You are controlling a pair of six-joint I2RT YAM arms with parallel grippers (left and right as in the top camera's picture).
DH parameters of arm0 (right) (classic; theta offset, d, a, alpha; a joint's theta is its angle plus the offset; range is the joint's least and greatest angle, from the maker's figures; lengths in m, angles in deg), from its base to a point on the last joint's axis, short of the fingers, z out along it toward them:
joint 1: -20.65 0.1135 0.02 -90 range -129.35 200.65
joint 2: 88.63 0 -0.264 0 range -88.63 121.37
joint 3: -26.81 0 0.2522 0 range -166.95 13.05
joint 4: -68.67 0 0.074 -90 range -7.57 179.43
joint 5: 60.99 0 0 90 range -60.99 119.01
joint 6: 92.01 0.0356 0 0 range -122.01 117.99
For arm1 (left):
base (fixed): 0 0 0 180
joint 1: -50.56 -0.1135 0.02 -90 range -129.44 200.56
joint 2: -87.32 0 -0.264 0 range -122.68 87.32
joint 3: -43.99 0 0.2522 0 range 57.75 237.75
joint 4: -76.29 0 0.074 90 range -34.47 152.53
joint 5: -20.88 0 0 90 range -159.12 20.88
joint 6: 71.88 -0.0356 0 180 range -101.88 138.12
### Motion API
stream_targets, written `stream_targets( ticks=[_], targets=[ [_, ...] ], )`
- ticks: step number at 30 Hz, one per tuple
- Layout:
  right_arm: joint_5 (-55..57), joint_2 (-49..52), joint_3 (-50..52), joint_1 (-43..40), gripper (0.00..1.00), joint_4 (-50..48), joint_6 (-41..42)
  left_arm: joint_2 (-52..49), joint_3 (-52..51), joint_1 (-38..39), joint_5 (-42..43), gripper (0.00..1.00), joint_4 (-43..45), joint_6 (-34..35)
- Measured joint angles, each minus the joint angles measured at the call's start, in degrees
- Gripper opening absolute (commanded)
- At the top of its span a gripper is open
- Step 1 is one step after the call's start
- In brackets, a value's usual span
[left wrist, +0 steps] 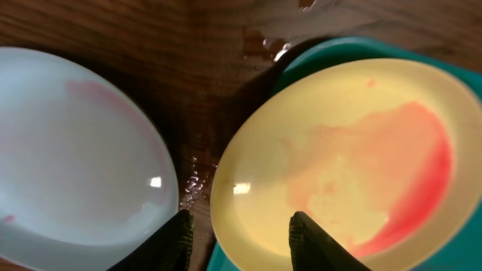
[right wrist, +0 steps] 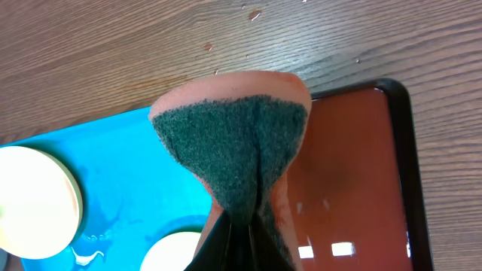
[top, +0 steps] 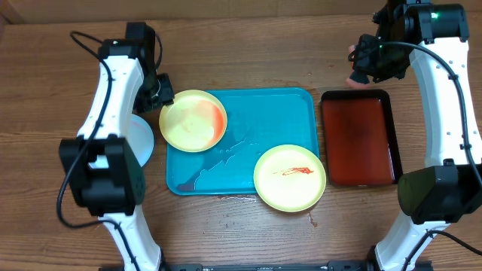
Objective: Clean dirty plates on tray and stack at the side
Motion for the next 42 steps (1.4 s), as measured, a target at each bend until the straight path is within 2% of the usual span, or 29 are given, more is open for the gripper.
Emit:
stream_targets(
  ticks=[7, 14, 25, 28, 30, 31, 34, 42],
  targets=[
    [0.31, 0.0, -0.02, -0.02, 0.04, 0.0, -0.04, -6.32, 0.0, -0.37, 1.53, 0.41, 0.31, -0.83],
    [0.57, 0.0, -0.02, 0.0, 0.04, 0.02, 0.0, -6.38, 0.0, -0.37, 1.97, 0.42, 0.66, -3.61],
    [0.57, 0.0, -0.02, -0.02, 0.04, 0.44, 0.0, -6.38, 0.0, -0.37, 2.14, 0.37, 0.87, -6.01],
    [0.57, 0.0, 0.0, -0.02, 0.04, 0.63, -0.02, -6.38, 0.0, -0.37, 2.14, 0.31, 0.87, -6.4],
    [0.57, 0.0, -0.02, 0.0, 0.04, 0.68, 0.02, -6.4, 0.0, -0.37, 2.16, 0.21, 0.87, -6.99],
    [0.57, 0.0, -0.02, 0.0, 0.04, 0.68, -0.04, -6.4, 0.0, -0.37, 2.16, 0.13, 0.87, -7.1],
    [0.59, 0.0, -0.02, 0.0, 0.04, 0.68, 0.0, -6.51, 0.0, -0.37, 2.19, 0.04, 0.92, -7.54],
    [0.59, 0.0, -0.02, -0.02, 0.04, 0.79, 0.0, -7.28, 0.0, -0.37, 2.58, 0.04, 1.18, -7.65]
  ],
)
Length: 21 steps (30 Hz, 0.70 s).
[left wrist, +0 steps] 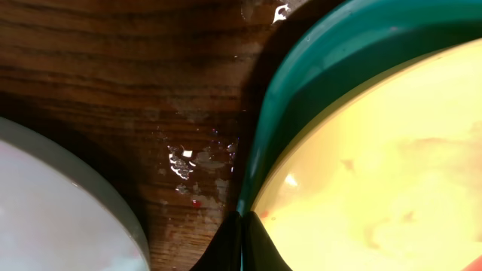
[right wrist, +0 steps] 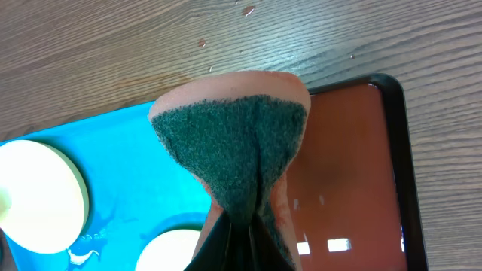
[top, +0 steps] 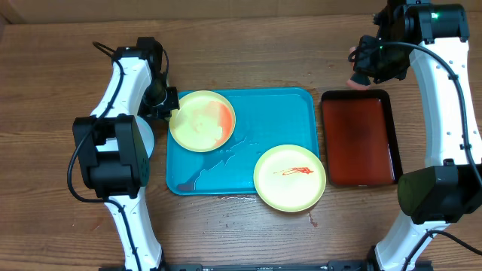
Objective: Clean dirty plates on tray and stack at the side
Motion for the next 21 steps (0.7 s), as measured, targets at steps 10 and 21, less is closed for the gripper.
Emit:
stream_targets(
  ticks=[10, 21],
  targets=[
    [0.0, 0.0, 0.0, 0.02, 0.04, 0.31, -0.02, -0.02, 0.0, 0.63, 3.74, 0.32, 0.13, -0.07],
    [0.0, 0.0, 0.0, 0.0, 0.04, 0.37, 0.0, -0.09, 0.0, 5.03, 5.07, 0.36, 1.09, 0.07]
  ],
)
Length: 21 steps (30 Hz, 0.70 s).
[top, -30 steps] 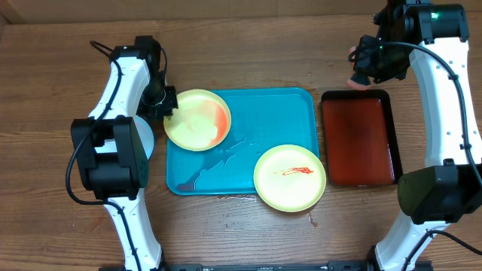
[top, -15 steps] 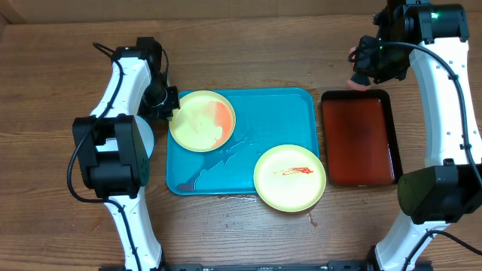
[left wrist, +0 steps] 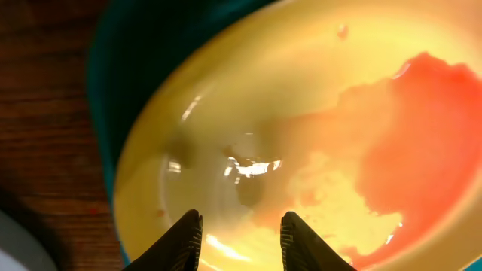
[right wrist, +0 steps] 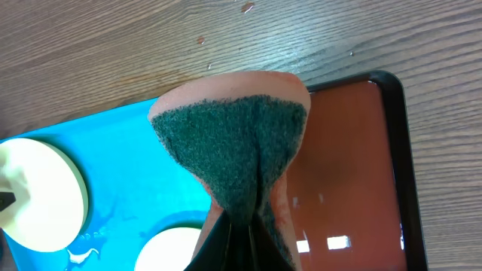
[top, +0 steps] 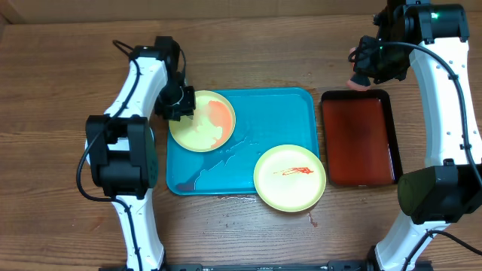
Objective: Clean dirty plates on tray and stack at the side
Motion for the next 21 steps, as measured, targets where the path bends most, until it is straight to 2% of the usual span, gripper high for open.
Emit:
stream_targets(
  ticks=[11, 21],
  targets=[
    [0.0, 0.0, 0.0, 0.02, 0.04, 0.15, -0.02, 0.0, 0.0, 3.65, 0.48, 0.31, 1.88, -1.92],
    [-0.02, 0.0, 0.0, 0.02, 0.04, 0.7, -0.26, 0.0, 0.0, 11.67, -0.68, 0.3, 6.43, -2.38]
  ],
)
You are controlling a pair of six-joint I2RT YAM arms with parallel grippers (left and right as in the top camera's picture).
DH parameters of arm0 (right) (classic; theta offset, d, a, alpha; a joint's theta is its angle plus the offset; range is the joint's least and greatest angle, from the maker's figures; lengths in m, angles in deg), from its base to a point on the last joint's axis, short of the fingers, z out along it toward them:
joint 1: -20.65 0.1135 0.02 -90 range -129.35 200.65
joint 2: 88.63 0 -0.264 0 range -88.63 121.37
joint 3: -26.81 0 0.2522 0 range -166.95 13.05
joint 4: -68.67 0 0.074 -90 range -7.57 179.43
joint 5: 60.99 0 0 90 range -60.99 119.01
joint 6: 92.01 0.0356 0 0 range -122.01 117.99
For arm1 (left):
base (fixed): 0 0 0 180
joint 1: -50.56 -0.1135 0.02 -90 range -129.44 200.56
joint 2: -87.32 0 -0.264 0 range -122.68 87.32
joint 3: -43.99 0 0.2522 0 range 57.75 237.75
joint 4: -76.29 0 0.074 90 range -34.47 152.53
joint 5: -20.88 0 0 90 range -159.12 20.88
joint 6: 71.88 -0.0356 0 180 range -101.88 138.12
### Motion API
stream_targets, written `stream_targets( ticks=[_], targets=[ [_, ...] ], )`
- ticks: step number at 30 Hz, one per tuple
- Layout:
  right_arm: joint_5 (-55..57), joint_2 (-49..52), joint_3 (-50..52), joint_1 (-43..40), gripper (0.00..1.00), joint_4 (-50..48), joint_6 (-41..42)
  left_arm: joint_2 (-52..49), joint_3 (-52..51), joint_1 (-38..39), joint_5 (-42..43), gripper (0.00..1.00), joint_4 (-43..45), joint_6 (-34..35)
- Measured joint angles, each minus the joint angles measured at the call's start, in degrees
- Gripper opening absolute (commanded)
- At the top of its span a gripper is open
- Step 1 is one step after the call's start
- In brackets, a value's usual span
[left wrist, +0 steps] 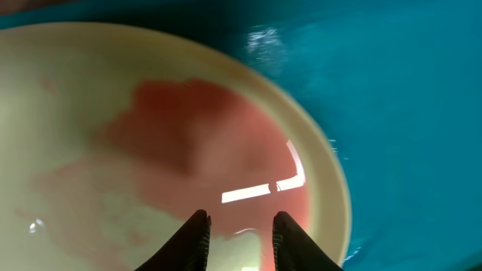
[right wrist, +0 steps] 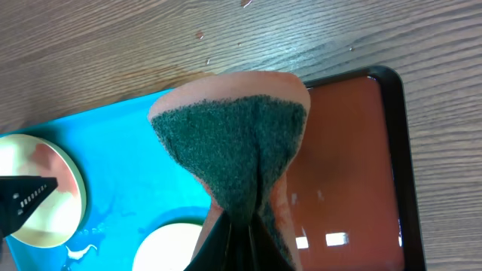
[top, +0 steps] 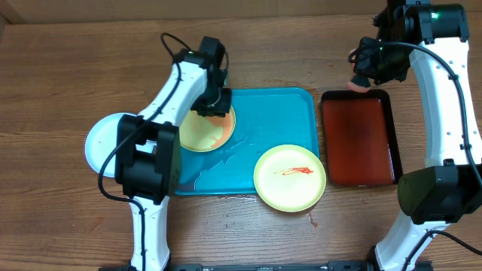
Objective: Clean dirty plates on tray and stack at the side
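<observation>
A yellow plate (top: 197,132) with an orange-pink smear lies in the far left corner of the blue tray (top: 279,120). My left gripper (top: 215,104) hovers open over that plate's right side. In the left wrist view its fingers (left wrist: 197,235) straddle the smear on the plate (left wrist: 113,150) with nothing between them. A second yellow plate (top: 290,178) with red streaks sits at the tray's near right edge. My right gripper (top: 363,69) is shut on a green-and-pink sponge (right wrist: 230,147), high above the far end of the dark red tray (top: 358,139).
A pale white plate (top: 102,143) lies on the wooden table left of the blue tray. Water drops and puddles glisten on the blue tray (right wrist: 135,150) and on the wood behind it. The dark red tray (right wrist: 350,181) holds reddish liquid.
My left gripper was over the smeared plate's left part and is now over its right side, still open. The white plate at the left is uncovered. The right arm and sponge have not moved.
My left gripper stood open between the white plate and the smeared plate, which overhung the tray's left corner. Then it was shut at that plate's left rim, the plate further inside the tray. Then it was open above the plate, now over its right side.
</observation>
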Motion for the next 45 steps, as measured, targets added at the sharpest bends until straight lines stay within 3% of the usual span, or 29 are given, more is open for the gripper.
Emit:
stream_targets(
  ticks=[15, 24, 35, 45],
  targets=[
    [0.0, 0.0, 0.0, 0.0, 0.04, 1.55, -1.22, -0.63, 0.0, 4.42, -1.14, 0.32, 2.78, 1.62],
    [0.02, 0.0, 0.0, -0.02, 0.04, 1.75, -1.46, -3.13, 0.24, 4.98, 0.28, 0.24, 2.93, 3.06],
    [0.0, 0.0, 0.0, -0.02, 0.04, 1.77, -1.46, -3.15, 0.24, 5.57, 6.47, 0.16, 5.66, 4.52],
    [0.0, 0.0, 0.02, 0.0, 0.04, 1.68, -1.51, -3.48, 0.24, 7.08, 12.02, 0.2, 7.98, 4.55]
  ],
)
